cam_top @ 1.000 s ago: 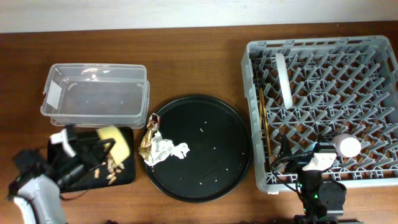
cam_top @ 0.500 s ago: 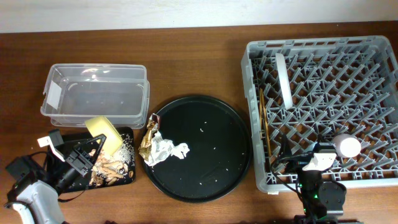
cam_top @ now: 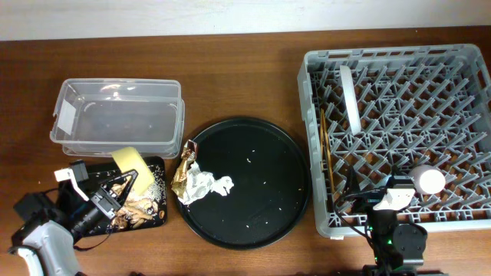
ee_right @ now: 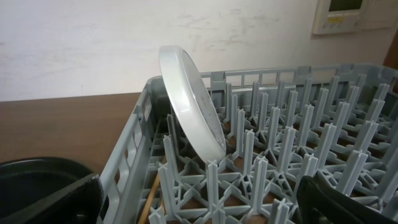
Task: Sort waste into correct bins and load items into the dishwasher rack
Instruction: 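Tip the shells from the yellow bowl onto the black tray, then place the yellow bowl upside down in the dish rack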
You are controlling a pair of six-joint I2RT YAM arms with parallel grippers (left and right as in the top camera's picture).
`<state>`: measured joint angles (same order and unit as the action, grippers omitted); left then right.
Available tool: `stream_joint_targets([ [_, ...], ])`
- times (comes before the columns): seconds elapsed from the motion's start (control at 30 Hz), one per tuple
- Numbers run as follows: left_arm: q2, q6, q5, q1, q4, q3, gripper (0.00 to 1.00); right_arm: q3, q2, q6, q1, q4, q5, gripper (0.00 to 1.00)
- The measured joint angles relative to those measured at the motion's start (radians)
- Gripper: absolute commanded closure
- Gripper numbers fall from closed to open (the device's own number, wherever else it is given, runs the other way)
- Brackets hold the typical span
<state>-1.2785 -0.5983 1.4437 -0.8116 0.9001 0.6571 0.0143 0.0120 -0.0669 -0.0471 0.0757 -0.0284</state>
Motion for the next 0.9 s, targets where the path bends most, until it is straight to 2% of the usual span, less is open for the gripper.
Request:
stream_joint_targets([
  [0.03,-0.003,0.009,0.007,0.008,-0.042,-0.002,1.0,0.0,0.0,0.0,0.0,0.0,0.0,0.02],
  [0.13,-0.006,0.063,0.055,0.03,0.021,-0.001,1.0,0.0,0.0,0.0,0.0,0.0,0.0,0.02],
  [0.23,-0.006,0.052,0.09,0.134,0.054,-0.002,1.0,0.0,0.0,0.0,0.0,0.0,0.0,0.02],
  [0.3,0.003,0.036,0.083,0.336,0.013,0.052,1.0,0.0,-0.001,0.0,0.0,0.0,0.0,0.02],
  [0.37,0.011,0.065,0.048,0.479,-0.09,0.151,1.0,0.0,-0.001,0.0,0.0,-0.001,0.0,0.01],
  [0.4,0.014,0.134,0.014,0.552,-0.204,0.194,1.0,0.0,-0.001,0.0,0.0,-0.001,0.0,0.02],
  [0.43,0.016,0.27,-0.039,0.627,-0.403,0.213,1.0,-0.001,-0.001,0.0,0.0,-0.001,0.0,0.02],
  [0.47,0.018,0.459,-0.108,0.723,-0.617,0.224,1.0,-0.001,-0.002,0.0,0.0,-0.002,0.0,0.02],
  [0.53,0.017,0.71,-0.201,0.842,-0.871,0.22,1.0,-0.002,0.0,0.0,0.0,-0.002,0.0,0.02],
  [0.57,0.019,0.863,-0.283,0.942,-0.965,0.226,1.0,-0.002,0.0,0.0,0.0,-0.002,0.0,0.02],
  [0.63,0.018,1.02,-0.447,1.04,-1.006,0.225,1.0,-0.002,0.0,0.0,0.0,-0.002,0.0,0.01],
  [0.67,0.002,1.091,-0.538,1.133,-1.099,0.225,1.0,-0.002,0.0,0.0,0.0,-0.002,0.0,0.02],
  [0.73,-0.097,1.227,-0.624,1.236,-1.393,0.226,0.99,-0.002,-0.002,0.0,0.0,-0.002,0.0,0.02],
  [0.83,-0.489,1.611,-0.717,1.33,-2.144,0.238,0.99,-0.002,-0.003,0.0,0.0,-0.005,0.0,0.02],
  [0.87,-0.61,1.73,-0.75,1.358,-2.23,0.267,0.99,-0.003,0.0,0.0,0.0,-0.003,0.0,0.02],
  [0.9,-0.656,1.769,-0.755,1.374,-2.232,0.275,0.99,-0.002,0.002,0.0,0.0,-0.002,0.0,0.02],
])
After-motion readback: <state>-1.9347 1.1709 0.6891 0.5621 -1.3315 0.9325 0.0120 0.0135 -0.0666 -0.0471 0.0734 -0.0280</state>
